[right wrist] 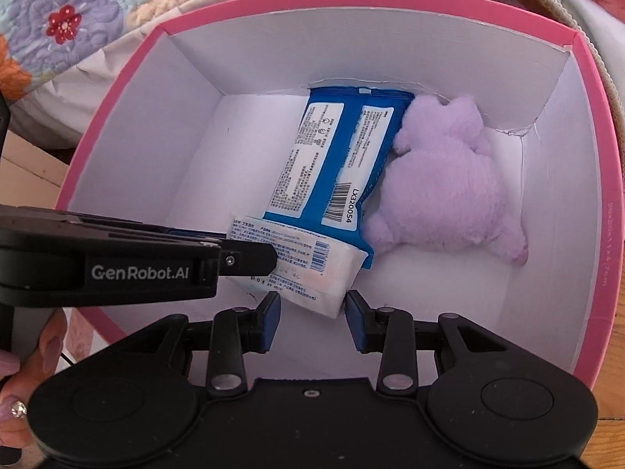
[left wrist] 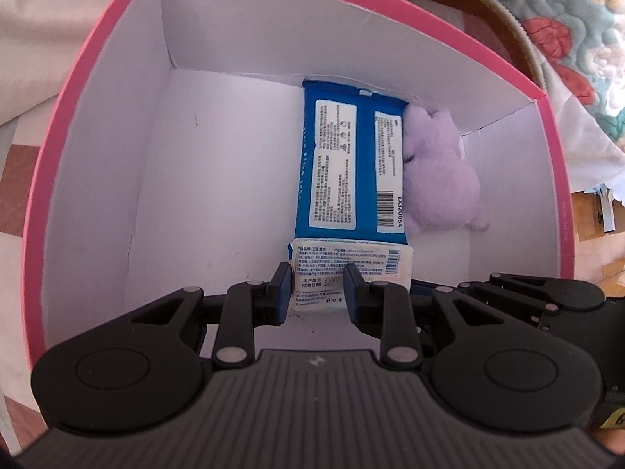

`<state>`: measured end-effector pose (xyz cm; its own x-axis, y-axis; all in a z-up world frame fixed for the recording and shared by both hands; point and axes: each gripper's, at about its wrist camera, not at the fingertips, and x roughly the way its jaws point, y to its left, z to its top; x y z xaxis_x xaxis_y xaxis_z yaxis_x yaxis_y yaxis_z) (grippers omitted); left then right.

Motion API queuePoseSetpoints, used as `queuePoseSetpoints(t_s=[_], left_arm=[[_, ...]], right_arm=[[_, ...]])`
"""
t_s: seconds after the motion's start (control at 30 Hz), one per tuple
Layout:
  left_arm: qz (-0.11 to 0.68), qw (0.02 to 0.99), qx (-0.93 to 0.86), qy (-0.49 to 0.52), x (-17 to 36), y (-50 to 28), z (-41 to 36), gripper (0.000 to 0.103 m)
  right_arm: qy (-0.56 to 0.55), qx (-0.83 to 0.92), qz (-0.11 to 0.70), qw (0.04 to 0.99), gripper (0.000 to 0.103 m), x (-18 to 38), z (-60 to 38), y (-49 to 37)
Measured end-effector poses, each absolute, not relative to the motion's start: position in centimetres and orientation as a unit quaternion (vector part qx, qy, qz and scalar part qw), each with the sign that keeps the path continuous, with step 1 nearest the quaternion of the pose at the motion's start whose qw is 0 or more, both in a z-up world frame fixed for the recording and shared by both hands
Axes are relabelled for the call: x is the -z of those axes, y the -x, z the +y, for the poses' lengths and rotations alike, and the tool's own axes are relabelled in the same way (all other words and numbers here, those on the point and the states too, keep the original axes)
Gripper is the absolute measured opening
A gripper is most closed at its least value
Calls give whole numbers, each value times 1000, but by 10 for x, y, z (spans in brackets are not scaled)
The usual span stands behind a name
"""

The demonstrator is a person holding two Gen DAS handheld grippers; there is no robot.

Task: Organize objects
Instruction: 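Lower the white pack into the box beside the blue pack, then open the left gripper to release the white pack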

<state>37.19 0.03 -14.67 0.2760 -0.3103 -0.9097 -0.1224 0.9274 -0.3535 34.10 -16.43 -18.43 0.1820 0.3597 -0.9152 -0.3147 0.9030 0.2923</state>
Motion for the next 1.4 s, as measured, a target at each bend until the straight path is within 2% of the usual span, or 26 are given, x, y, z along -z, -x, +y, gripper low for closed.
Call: queuePoseSetpoints(t_s=[0.37,0.7,0.77,0.87,0.97,1.03,1.27,1.4], left_arm=[[597,781,52,176,149,-370,0,27],[592,786,54,170,147,-368,-8,27],[590,786,54,177,149,-369,-10,27],[585,790,46,179,148,-367,-12,27],[581,795,41,169,142,-363,-15,28],[573,805,33,153,134,-359,-14,31],[552,822,39,136,101,-343,-13,40],[546,827,44,122,82,-330,-14,41]], right_arm=[[-12,-213,605,767,41,188,-160,-344],[-2,-238,566,790,41,164,-170,-331],[-5,-242,564,790,23,166,-171,-331],[-13,-235,564,792,20,172,-170,-329],[-17,-232,559,796,21,170,-174,-325],[-6,-231,545,806,23,165,-174,-320],[21,-236,493,837,25,127,-189,-295],[27,-243,474,846,26,106,-193,-278]])
